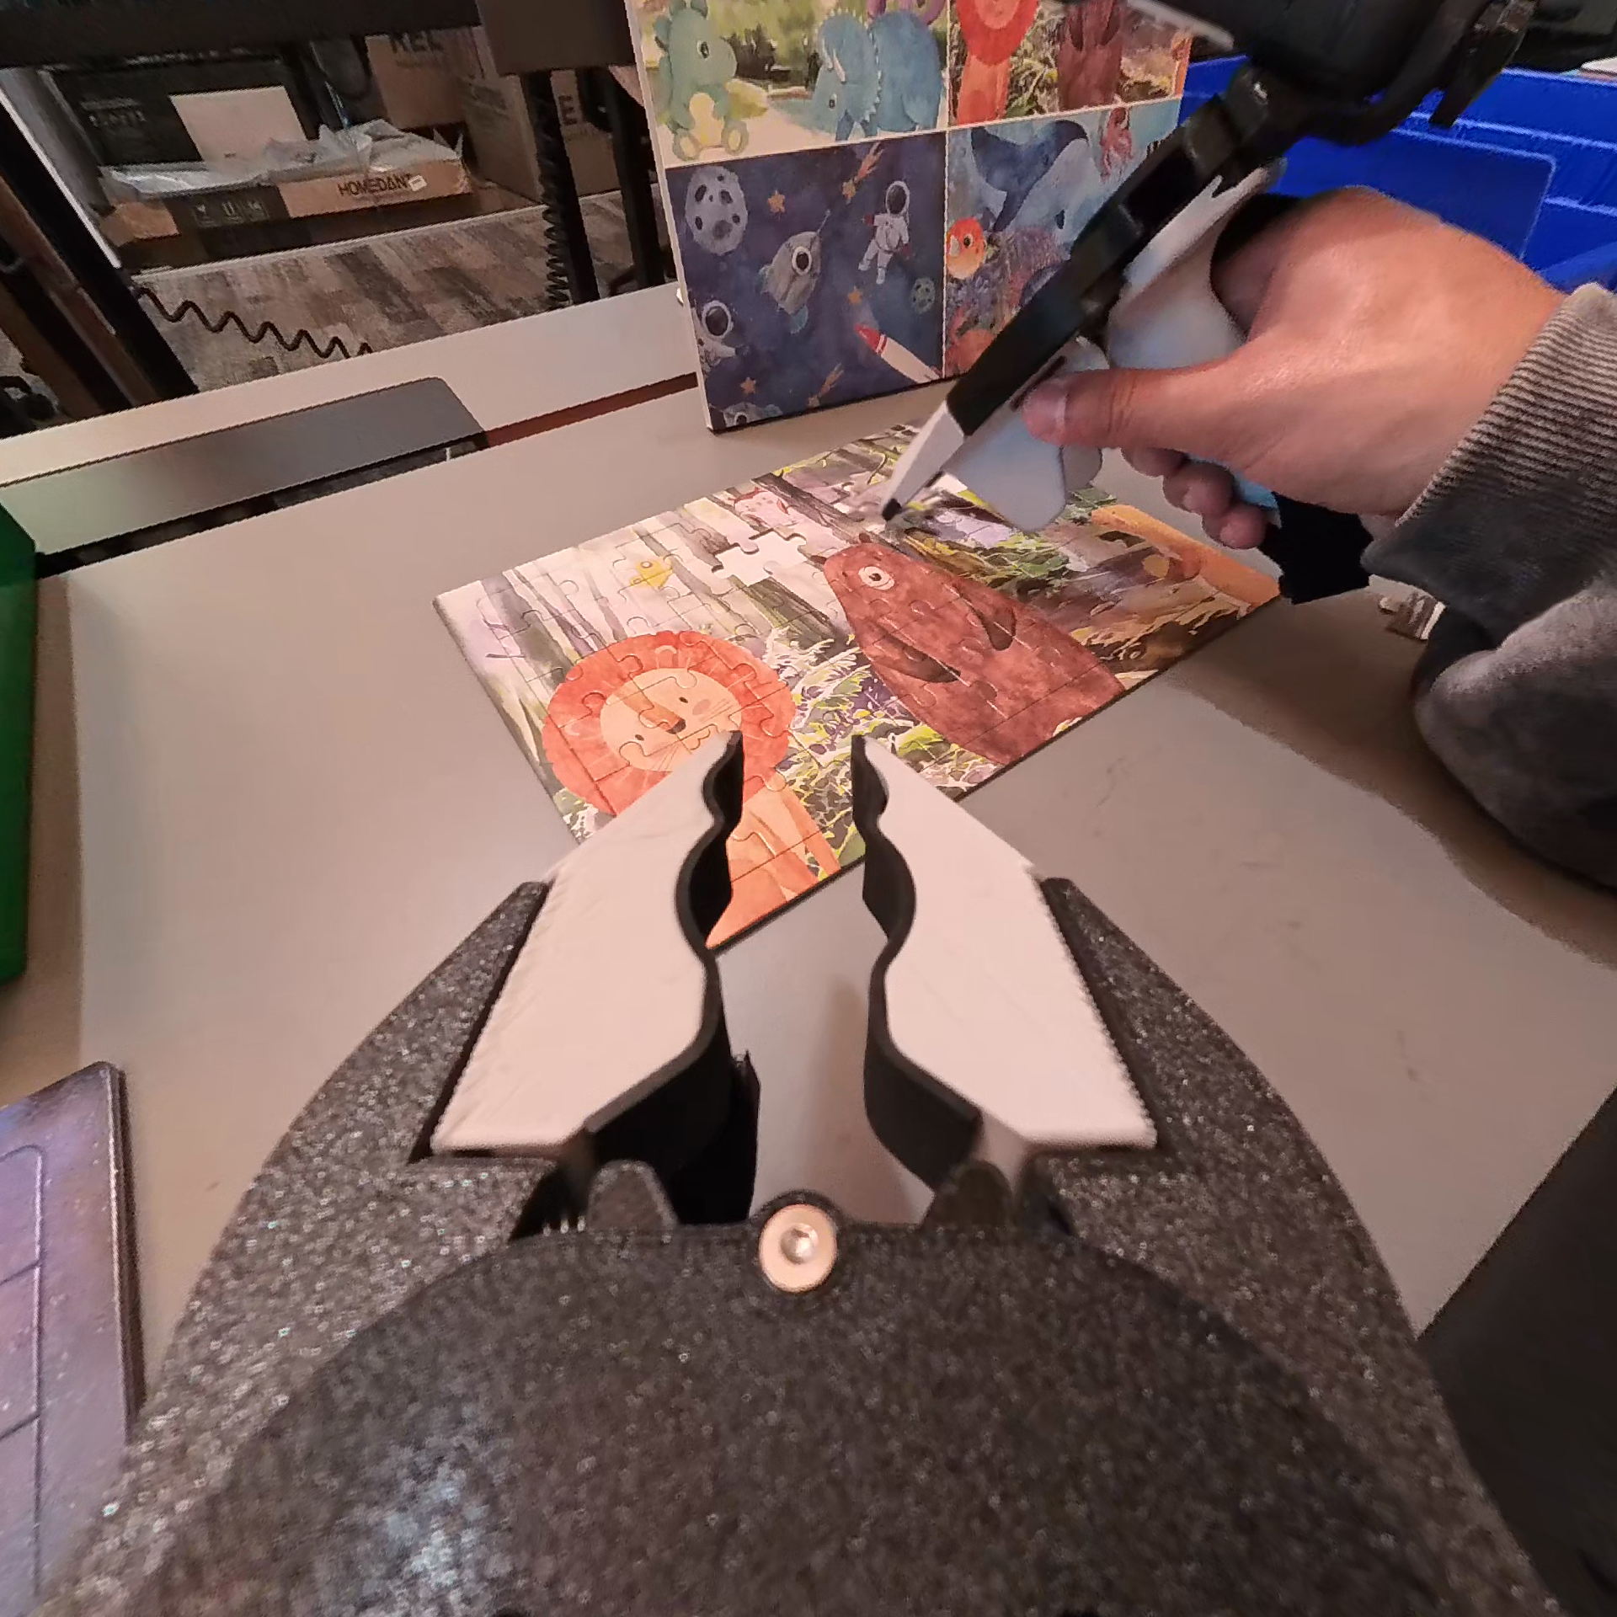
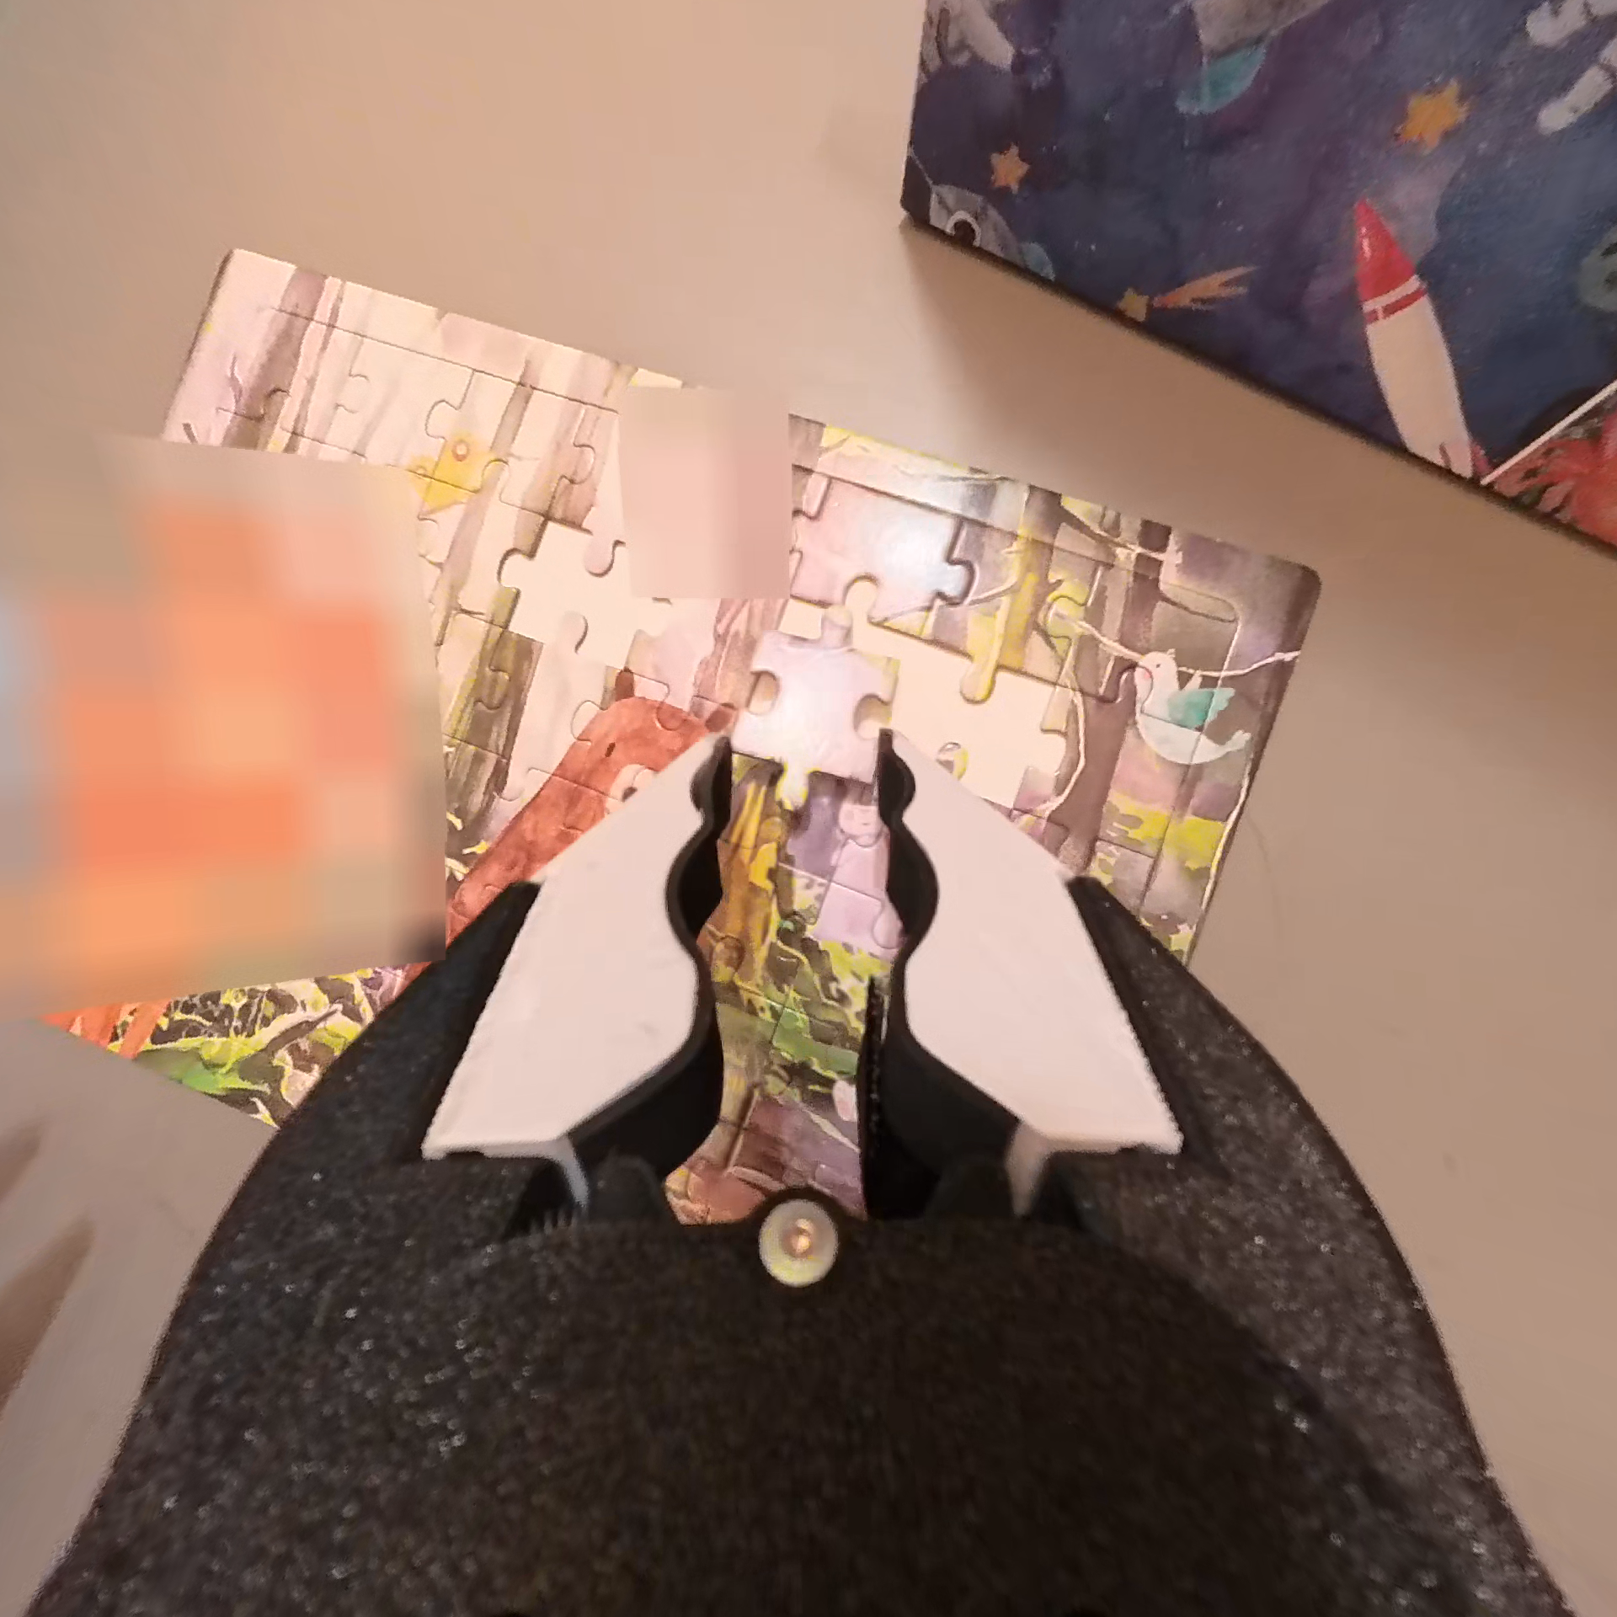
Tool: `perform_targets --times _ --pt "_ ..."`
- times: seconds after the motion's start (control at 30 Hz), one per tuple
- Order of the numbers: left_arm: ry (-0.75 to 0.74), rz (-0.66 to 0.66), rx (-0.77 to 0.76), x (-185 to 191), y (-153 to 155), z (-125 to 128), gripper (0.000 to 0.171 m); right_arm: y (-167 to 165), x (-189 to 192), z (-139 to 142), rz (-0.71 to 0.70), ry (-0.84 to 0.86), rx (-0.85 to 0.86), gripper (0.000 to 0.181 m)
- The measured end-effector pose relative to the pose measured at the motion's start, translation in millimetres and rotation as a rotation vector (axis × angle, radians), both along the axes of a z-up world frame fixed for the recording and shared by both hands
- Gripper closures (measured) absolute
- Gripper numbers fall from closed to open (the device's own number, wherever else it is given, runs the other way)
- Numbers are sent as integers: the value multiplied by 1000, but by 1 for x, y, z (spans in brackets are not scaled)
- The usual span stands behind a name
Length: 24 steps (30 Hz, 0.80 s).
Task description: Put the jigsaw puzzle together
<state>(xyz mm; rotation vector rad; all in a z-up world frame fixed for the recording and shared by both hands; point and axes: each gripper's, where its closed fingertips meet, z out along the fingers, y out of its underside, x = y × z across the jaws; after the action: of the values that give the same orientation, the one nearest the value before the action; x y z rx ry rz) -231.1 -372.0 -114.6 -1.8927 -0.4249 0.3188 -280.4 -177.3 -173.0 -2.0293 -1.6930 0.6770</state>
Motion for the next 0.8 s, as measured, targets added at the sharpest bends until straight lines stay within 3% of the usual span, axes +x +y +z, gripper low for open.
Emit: perform_targets --times 0.63,0.8 --pt "-7 -6 4 2 0 0 148 3 -7 -8 -43 -11 -3 147" --pt "-7 -4 5 1 0 0 148 11 -5 7 -34 24 12 129"
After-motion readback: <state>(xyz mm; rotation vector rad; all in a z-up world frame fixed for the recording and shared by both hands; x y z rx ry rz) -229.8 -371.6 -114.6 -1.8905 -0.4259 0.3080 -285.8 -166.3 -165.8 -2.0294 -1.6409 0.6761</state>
